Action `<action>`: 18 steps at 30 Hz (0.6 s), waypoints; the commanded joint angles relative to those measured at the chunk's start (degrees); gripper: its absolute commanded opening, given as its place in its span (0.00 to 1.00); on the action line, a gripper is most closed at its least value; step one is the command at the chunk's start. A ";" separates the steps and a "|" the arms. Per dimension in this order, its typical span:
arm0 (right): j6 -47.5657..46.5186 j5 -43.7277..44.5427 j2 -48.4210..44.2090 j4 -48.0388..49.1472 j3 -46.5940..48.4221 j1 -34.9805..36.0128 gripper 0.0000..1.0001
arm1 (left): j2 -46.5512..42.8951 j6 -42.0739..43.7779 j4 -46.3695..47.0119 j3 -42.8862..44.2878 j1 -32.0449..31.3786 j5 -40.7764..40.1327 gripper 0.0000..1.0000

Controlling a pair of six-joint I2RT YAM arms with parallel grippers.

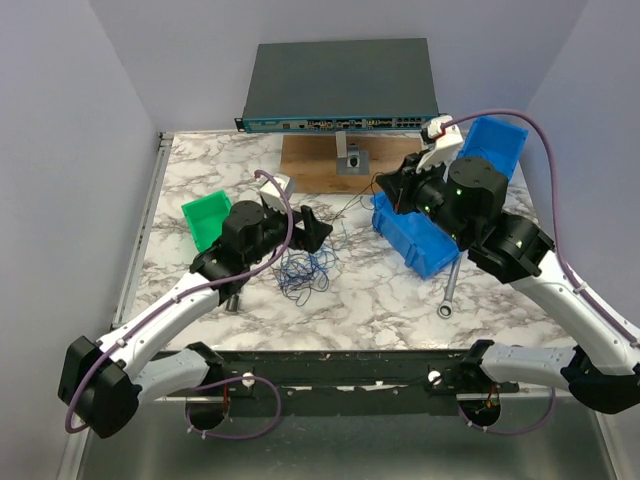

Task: Untangle the cables
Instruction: Untie the cable.

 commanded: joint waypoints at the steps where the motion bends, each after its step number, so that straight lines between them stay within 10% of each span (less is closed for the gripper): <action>1: 1.08 -5.65 -0.94 -2.08 2.10 -0.12 0.01 | 1.50 2.97 6.21 2.38 0.02 0.13 0.81; 5: 1.50 -7.37 -0.68 -2.00 2.06 -0.10 0.01 | 2.31 4.52 5.67 4.61 0.03 0.74 0.61; 10: 1.51 -4.64 -0.38 -1.03 0.08 -0.16 0.01 | 0.82 5.40 4.23 5.74 0.02 0.28 0.03; 15: 2.83 1.90 0.18 1.55 -5.81 -0.14 0.07 | -2.95 7.25 -3.86 8.90 0.02 -3.49 0.00; 17: 4.06 3.92 0.80 3.18 -8.91 -0.14 0.45 | -4.13 7.04 -7.64 10.34 0.02 -5.10 0.00; 18: 5.28 5.24 1.13 4.22 -10.63 -0.09 0.85 | -4.53 6.74 -8.93 11.21 0.02 -5.84 0.00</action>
